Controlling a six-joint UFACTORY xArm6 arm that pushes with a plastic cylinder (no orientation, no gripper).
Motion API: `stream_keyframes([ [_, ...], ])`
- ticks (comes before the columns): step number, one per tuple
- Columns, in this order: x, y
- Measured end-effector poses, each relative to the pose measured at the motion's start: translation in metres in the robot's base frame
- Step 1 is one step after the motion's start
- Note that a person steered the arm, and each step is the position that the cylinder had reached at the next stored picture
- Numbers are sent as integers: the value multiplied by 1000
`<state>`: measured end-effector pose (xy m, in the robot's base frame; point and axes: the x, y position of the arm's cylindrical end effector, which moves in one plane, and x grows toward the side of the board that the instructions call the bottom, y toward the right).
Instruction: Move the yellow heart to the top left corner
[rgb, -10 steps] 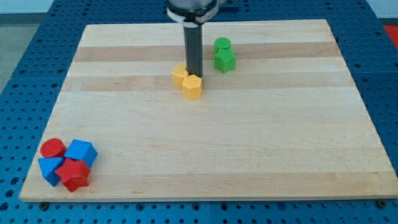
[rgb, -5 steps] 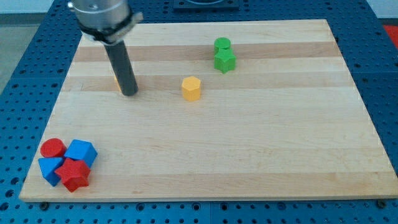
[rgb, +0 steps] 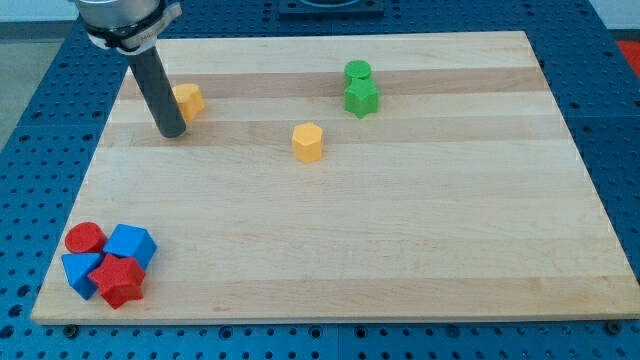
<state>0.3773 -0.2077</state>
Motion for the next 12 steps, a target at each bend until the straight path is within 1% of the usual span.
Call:
stream_keyframes([
  [2,-26,-5],
  [5,-75,-43],
  [6,-95,-47],
  [7,-100,-41],
  [8,-97,-22],
  [9,-97,19],
  [10,-83,50],
  [11,-47,42],
  [12,-32,14],
])
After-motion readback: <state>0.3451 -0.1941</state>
